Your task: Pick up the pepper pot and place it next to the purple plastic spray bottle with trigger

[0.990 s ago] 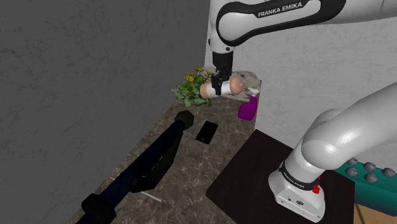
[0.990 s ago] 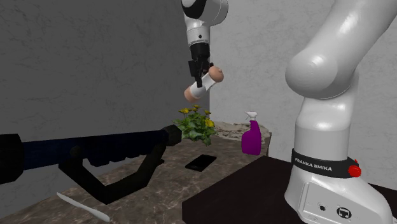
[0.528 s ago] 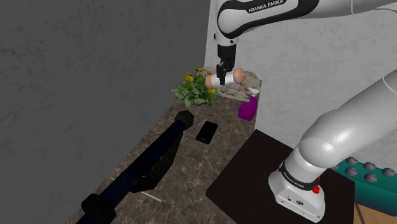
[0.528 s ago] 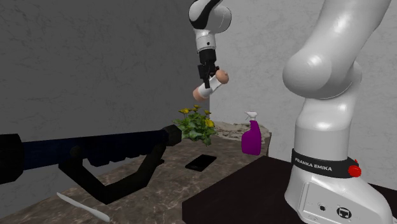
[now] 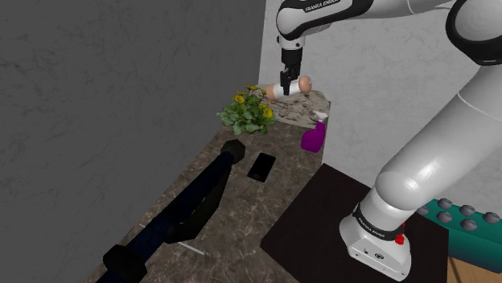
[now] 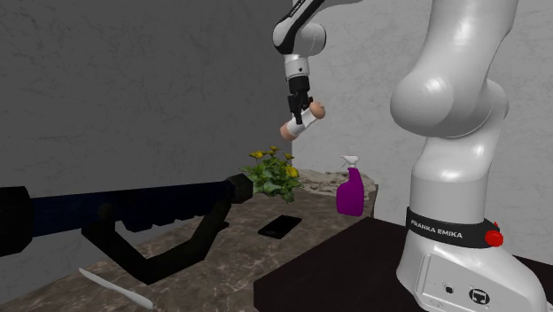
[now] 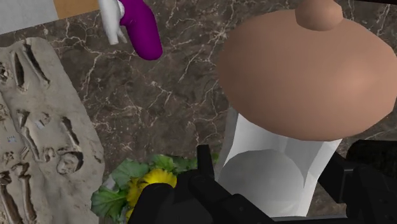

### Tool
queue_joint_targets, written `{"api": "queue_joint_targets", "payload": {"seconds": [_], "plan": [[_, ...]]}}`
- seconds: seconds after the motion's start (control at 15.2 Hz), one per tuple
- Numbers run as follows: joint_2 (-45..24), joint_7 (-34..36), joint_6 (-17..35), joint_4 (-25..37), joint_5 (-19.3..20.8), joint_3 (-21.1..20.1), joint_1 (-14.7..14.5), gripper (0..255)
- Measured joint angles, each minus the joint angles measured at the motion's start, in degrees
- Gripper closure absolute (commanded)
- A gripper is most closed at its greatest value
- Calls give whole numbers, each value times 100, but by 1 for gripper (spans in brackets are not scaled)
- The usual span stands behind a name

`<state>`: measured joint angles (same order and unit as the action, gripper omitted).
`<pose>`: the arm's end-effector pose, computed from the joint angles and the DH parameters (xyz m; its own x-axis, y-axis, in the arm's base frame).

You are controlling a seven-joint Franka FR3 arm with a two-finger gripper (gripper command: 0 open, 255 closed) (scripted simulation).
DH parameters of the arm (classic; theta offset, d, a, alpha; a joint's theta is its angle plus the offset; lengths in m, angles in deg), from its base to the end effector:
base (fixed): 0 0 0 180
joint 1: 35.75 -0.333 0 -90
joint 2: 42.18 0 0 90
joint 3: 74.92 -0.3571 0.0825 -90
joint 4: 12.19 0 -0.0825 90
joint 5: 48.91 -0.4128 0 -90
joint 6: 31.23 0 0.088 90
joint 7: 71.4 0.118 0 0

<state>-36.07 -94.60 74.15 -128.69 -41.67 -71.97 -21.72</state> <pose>0.5104 -0.1686 0.5057 0.9818 0.1420 -0.1264 0.1514 -0.9861 0.0684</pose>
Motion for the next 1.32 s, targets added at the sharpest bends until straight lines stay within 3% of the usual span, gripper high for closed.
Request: {"api": "queue_joint_targets", "payload": {"seconds": [0.53, 1.32], "plan": [[-1224, -803, -99, 1411, -47, 391, 381, 255], [-1508, -777, 699, 895, -48, 412, 417, 255]]}}
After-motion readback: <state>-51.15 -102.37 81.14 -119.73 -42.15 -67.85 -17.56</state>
